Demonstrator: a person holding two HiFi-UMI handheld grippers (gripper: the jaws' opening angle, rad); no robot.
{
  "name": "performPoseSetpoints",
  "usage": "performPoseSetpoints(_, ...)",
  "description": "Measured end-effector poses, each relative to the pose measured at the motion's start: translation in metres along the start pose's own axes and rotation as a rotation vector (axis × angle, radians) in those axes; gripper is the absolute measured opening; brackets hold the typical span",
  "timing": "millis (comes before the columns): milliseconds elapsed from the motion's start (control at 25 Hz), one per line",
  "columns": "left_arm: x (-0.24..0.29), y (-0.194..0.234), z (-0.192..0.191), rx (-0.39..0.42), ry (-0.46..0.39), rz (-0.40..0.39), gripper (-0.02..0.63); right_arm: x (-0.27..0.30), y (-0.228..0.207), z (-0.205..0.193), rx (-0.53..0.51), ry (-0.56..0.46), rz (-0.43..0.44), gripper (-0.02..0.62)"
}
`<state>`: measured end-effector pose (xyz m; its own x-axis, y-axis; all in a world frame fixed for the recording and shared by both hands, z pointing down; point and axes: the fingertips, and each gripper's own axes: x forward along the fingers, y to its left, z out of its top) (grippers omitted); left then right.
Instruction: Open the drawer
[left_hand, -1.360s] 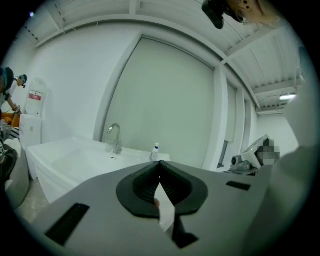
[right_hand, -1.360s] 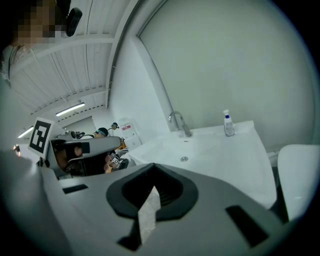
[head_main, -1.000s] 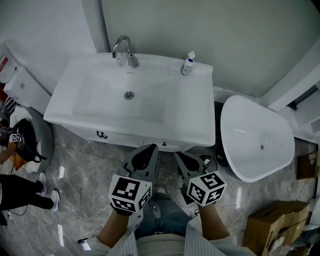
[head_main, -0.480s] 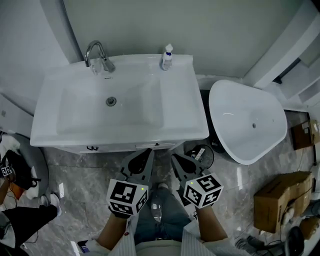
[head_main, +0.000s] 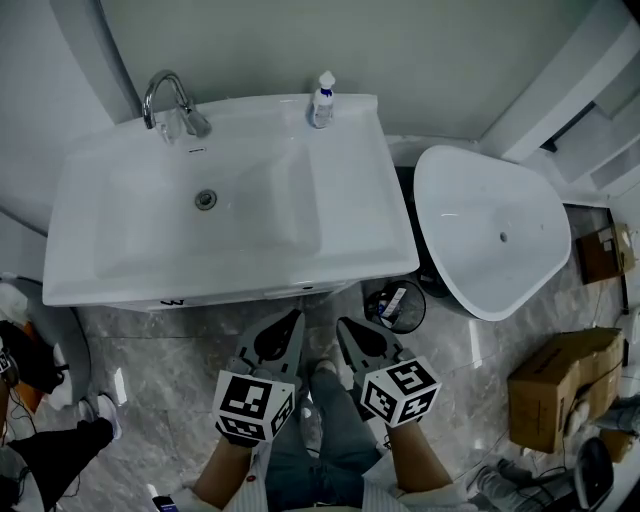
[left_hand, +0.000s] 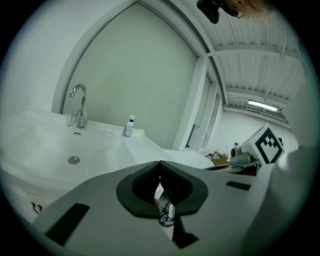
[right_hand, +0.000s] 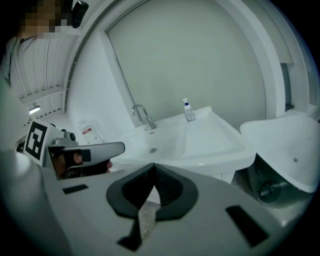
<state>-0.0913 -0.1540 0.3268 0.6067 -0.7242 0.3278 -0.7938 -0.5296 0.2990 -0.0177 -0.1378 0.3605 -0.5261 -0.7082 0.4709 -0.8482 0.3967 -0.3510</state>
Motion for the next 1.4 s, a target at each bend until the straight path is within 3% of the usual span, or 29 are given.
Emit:
performPoseSetpoints(600, 0.035, 0.046, -0.09, -0.033, 0.091, 0.045, 0.017, 0.057, -0.037, -0.071, 0.061, 0.078, -0.039, 0.009)
performPoseSetpoints(1080, 0.066, 0.071, -0.164, -0.054, 0.165, 0.07, 0.017, 0.095, -0.076, -0.111, 0.114, 0.082, -0.076, 0.009)
performPoseSetpoints(1400, 0.092, 0.083, -0.198, -0.062, 0.174, 0.07, 0.017, 0.132, -0.084, -0.135, 0.04, 0.098, -0.051, 0.009)
